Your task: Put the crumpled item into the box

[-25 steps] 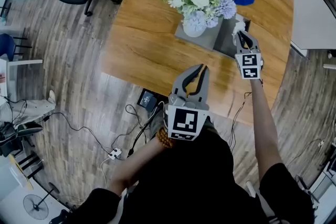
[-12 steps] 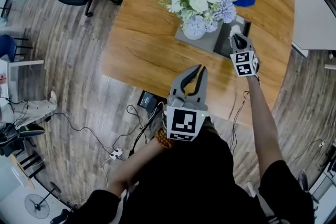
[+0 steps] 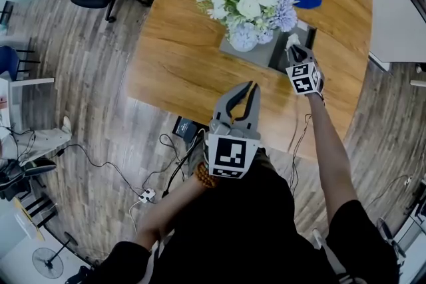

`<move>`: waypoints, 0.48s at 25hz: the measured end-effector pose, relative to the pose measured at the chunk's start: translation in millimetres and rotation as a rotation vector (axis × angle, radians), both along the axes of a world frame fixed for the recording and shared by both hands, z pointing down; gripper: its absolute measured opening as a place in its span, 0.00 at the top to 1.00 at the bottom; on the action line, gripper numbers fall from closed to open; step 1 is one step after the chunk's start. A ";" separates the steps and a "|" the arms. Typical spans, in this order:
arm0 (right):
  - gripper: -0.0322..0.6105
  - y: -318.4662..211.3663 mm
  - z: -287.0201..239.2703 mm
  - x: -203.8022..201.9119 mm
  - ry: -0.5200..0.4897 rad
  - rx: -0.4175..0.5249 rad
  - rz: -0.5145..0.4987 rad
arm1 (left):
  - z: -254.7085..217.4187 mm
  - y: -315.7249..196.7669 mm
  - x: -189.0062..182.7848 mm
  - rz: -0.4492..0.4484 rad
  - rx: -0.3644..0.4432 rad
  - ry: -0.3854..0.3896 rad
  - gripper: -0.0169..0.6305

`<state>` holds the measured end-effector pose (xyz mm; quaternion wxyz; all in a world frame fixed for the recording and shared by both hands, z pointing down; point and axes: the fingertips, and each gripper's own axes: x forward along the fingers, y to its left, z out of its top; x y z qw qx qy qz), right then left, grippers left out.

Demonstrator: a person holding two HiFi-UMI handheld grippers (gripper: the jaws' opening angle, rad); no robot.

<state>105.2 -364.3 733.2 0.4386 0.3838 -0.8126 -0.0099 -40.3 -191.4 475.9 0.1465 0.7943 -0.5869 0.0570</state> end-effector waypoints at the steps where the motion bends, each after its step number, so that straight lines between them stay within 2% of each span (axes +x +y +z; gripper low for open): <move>1: 0.88 0.1 2.4 0.2 0.004 -0.005 0.001 | -0.3 -0.3 0.5 0.002 -0.001 0.001 0.91; 8: 0.82 0.1 4.9 5.2 -0.010 -0.027 0.040 | -3.8 -2.4 2.0 0.006 0.004 0.000 0.91; 12: 0.79 -2.3 -7.6 5.1 -0.034 -0.010 0.039 | -5.8 -4.6 10.7 0.021 0.012 0.007 0.91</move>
